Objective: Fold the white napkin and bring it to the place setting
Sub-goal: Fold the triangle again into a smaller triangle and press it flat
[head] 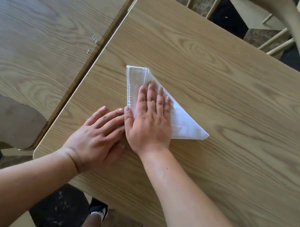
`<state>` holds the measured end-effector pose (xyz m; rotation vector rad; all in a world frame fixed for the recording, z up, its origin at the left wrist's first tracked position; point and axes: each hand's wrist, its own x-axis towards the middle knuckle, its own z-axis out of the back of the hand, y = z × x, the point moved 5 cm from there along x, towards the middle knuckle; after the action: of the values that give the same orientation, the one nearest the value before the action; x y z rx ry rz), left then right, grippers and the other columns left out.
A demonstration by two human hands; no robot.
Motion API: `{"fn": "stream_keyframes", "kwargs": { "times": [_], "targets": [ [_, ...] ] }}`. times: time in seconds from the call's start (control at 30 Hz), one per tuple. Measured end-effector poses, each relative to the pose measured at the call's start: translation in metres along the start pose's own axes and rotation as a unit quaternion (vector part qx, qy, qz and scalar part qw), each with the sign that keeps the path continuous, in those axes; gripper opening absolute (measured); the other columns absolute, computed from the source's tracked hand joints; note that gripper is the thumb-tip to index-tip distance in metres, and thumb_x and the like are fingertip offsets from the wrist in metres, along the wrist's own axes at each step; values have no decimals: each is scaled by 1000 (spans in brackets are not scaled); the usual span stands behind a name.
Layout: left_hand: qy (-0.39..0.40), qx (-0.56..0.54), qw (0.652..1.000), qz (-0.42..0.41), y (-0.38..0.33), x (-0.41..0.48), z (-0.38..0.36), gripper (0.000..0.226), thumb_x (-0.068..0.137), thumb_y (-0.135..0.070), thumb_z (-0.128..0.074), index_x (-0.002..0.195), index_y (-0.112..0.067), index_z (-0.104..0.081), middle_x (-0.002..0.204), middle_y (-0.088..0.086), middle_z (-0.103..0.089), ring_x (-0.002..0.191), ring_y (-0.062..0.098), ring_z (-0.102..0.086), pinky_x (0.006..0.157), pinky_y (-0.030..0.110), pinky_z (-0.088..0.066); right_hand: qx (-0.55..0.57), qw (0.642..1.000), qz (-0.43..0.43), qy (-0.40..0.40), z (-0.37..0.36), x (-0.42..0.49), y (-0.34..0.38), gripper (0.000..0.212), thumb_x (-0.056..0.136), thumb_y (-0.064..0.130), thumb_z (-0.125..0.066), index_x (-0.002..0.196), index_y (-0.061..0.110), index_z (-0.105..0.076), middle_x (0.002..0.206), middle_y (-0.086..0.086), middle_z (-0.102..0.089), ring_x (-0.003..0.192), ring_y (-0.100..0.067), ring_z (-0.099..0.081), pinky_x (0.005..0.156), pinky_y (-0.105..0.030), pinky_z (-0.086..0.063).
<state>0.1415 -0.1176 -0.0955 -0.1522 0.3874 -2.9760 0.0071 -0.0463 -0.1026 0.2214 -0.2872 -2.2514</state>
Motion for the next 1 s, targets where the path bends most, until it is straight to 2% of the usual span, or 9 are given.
{"fn": "stream_keyframes", "kwargs": {
  "times": [0.17,0.33,0.47,0.57,0.67,0.8,0.87,1.0],
  "targets": [
    [-38,-24,992,120,8,-1,5,77,92,-50,-60,156,-10,-48,166,12,-44,152,28,-42,129,53,-28,-21,1000,-2,4,-3,4,-3,77,106,54,-19,166,7,-18,174,-19,-12,163,-35,-5,131,-51,3],
    [-14,-13,994,108,8,-2,1,84,92,-54,-55,162,-11,-39,171,8,-35,158,24,-34,131,51,-21,-15,999,26,25,-5,0,-1,76,105,49,-18,166,5,-14,175,-18,-9,163,-33,-3,131,-53,1],
    [-41,-15,994,97,8,-3,5,81,94,-54,-54,160,-8,-42,169,11,-37,158,26,-32,130,59,-21,-15,985,168,42,-2,-14,-12,74,107,47,-34,166,5,-19,174,-15,-16,163,-30,-10,131,-50,-7],
    [-61,-5,996,62,5,-3,5,74,97,-50,-55,157,-8,-45,167,16,-39,156,33,-37,127,66,-24,-37,959,274,70,3,-30,-34,72,108,48,-35,166,7,-20,175,-13,-17,163,-29,-11,132,-49,-8],
    [-51,10,997,48,4,-2,2,74,97,-51,-55,159,-13,-44,169,15,-37,156,33,-37,127,66,-24,-34,945,317,76,5,-35,-44,72,107,50,-35,165,7,-26,173,-12,-23,162,-29,-17,131,-51,-12],
    [-13,20,997,67,7,1,-1,74,100,-60,-48,159,-15,-47,169,10,-38,159,27,-33,127,63,-26,-42,944,319,75,7,-35,-41,75,105,53,-34,165,9,-24,174,-9,-23,162,-25,-17,132,-51,-11],
    [-10,23,997,70,7,1,-1,74,100,-59,-49,158,-14,-49,169,8,-38,159,26,-33,127,62,-28,-52,953,288,79,8,-34,-43,74,106,54,-30,166,11,-23,174,-8,-20,162,-25,-15,132,-51,-9],
    [1,25,997,76,8,1,0,75,97,-59,-51,158,-13,-49,170,7,-37,160,25,-31,127,62,-26,-44,990,122,58,18,-32,-84,68,108,49,-25,168,17,-19,176,-5,-12,163,-27,-9,131,-53,-4]
  ]
}}
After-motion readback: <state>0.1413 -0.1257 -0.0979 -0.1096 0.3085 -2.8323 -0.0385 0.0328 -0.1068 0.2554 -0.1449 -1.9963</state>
